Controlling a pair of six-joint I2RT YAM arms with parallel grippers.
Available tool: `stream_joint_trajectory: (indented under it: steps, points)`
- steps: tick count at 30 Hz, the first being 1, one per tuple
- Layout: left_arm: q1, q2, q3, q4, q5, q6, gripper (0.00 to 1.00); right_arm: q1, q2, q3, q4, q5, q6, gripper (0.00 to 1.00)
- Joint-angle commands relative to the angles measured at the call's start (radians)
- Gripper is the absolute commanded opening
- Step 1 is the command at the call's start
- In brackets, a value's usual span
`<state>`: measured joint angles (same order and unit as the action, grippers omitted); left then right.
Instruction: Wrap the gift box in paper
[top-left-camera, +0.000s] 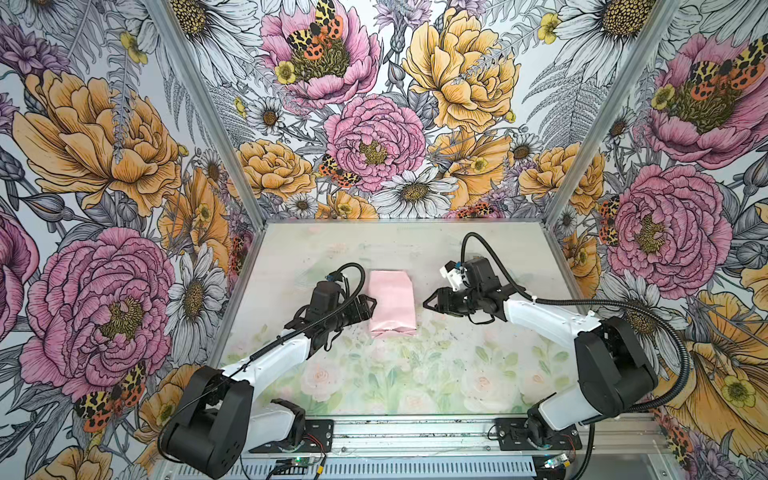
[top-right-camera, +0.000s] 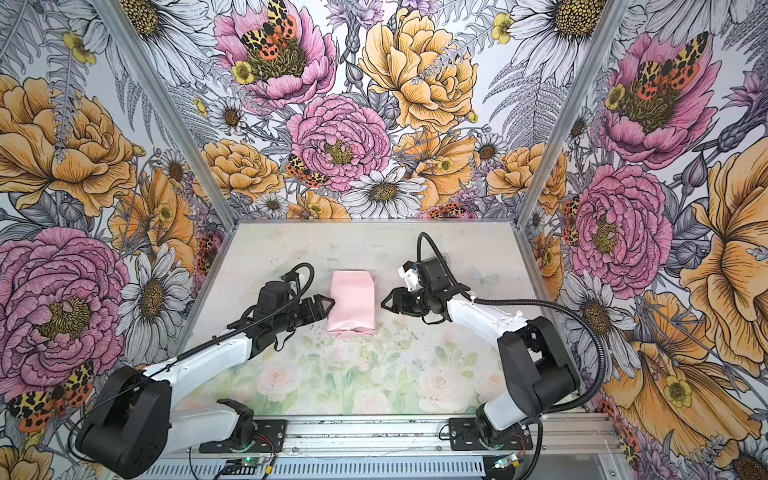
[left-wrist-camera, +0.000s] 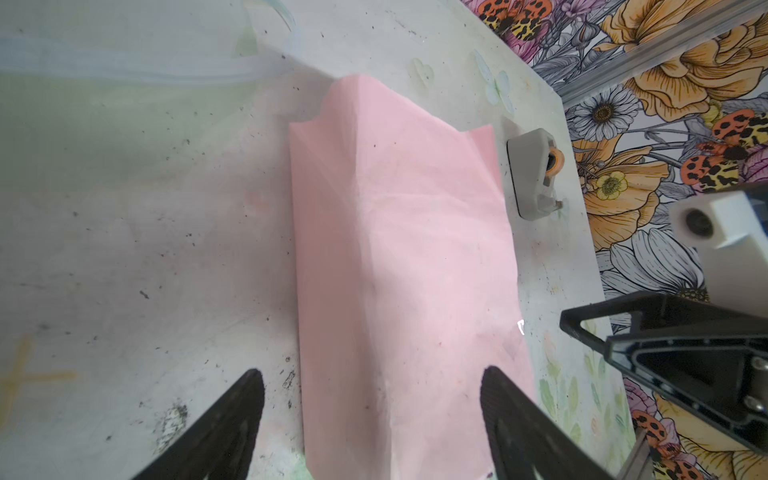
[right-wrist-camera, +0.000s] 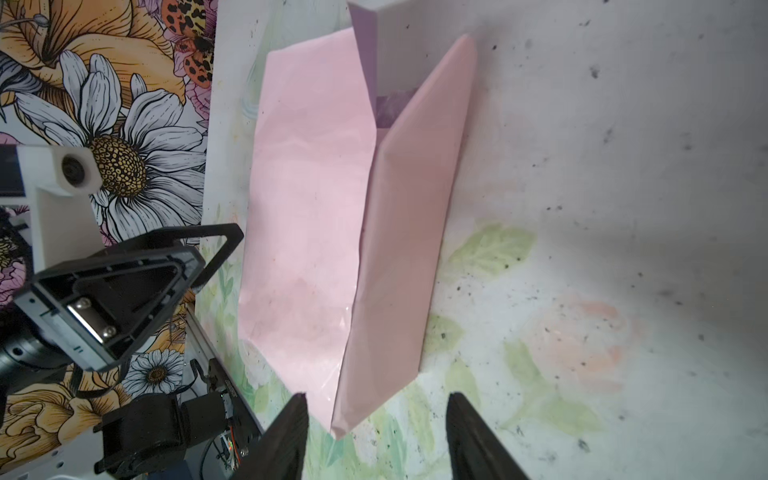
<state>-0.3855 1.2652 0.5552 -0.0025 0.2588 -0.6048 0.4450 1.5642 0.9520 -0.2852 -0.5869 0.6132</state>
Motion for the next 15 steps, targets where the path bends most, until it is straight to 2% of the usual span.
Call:
stream_joint_trajectory:
  steps: [1,8,15]
  points:
    - [0.006,0.04,0.02,0.068,0.079,-0.024,0.82,0.047,0.069,0.081,-0.008,0.006,0.019,0.56]
    - [0.007,0.06,-0.005,0.073,0.058,-0.004,0.77,0.084,0.199,0.142,-0.008,0.019,0.013,0.52]
    - [0.011,0.094,-0.035,0.049,0.01,0.038,0.65,0.082,0.217,0.108,-0.099,0.158,-0.024,0.38]
